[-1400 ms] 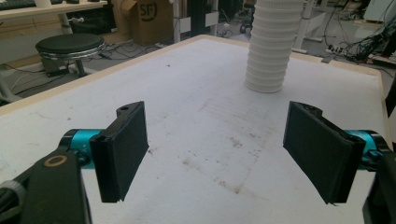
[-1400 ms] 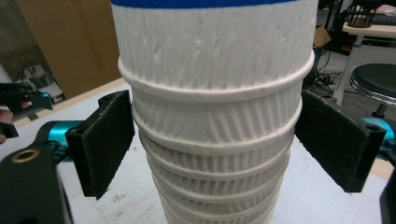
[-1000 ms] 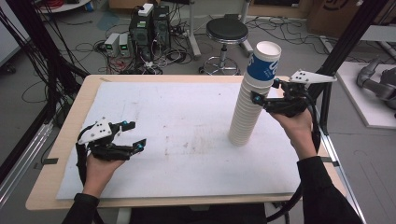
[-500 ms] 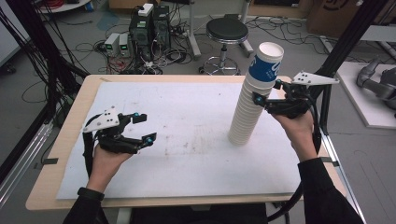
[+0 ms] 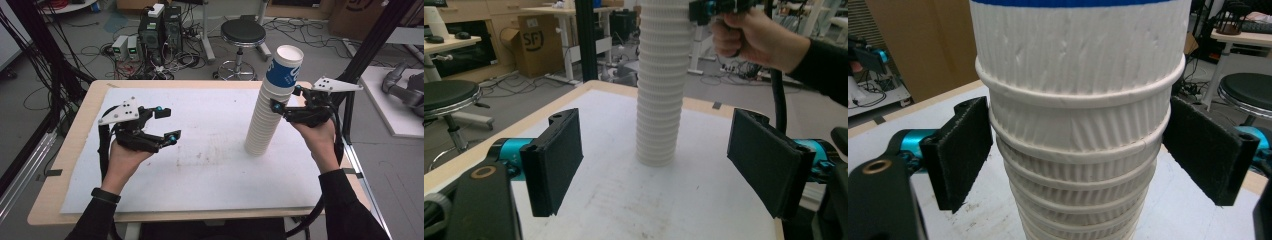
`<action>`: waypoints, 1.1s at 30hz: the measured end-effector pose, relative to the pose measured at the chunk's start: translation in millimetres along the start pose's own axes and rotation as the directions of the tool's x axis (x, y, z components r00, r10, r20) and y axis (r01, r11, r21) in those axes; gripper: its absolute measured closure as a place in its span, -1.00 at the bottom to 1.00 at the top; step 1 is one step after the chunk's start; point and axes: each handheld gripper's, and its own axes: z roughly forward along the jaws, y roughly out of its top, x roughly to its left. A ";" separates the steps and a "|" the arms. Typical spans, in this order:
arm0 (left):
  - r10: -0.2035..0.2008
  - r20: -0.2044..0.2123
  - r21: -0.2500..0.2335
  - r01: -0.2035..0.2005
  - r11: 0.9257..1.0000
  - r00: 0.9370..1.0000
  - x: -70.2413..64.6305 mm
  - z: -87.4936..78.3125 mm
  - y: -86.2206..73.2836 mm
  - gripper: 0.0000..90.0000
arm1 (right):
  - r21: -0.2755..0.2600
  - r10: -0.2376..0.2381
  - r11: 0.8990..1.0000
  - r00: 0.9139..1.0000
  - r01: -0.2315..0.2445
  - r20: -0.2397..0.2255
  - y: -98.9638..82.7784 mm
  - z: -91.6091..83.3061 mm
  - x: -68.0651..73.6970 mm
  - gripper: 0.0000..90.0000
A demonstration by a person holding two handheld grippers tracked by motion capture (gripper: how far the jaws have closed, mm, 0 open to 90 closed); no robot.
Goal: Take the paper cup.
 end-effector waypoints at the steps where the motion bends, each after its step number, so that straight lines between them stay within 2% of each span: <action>1: 0.001 0.001 -0.005 -0.001 1.000 1.000 0.6 1.6 3.4 -0.51 | -0.002 0.001 1.000 1.000 -0.001 0.000 0.0 0.1 -0.1 -0.71; 16: 0.042 0.037 -0.045 -0.040 0.998 0.998 5.9 42.8 63.8 -0.53 | -0.012 -0.004 1.000 1.000 0.004 -0.002 -1.1 0.4 -0.2 -0.70; 20: 0.040 0.053 -0.068 -0.036 0.997 0.998 7.8 54.4 76.2 -0.53 | -0.012 -0.005 1.000 1.000 0.005 -0.002 -1.2 0.4 -0.4 -0.70; 23: 0.044 0.053 -0.064 -0.041 0.997 0.998 7.9 64.4 84.5 -0.53 | -0.013 -0.001 1.000 1.000 0.001 -0.003 -1.5 0.3 -0.3 -0.70; 27: 0.043 0.078 -0.079 -0.037 0.996 0.996 7.2 79.1 96.7 -0.55 | -0.012 -0.003 1.000 1.000 0.003 -0.002 -1.5 0.2 -0.1 -0.70; 33: 0.045 0.093 -0.066 -0.039 0.997 0.995 5.3 98.2 110.8 -0.58 | -0.011 -0.008 1.000 1.000 0.008 -0.003 -1.5 -0.2 -0.4 -0.70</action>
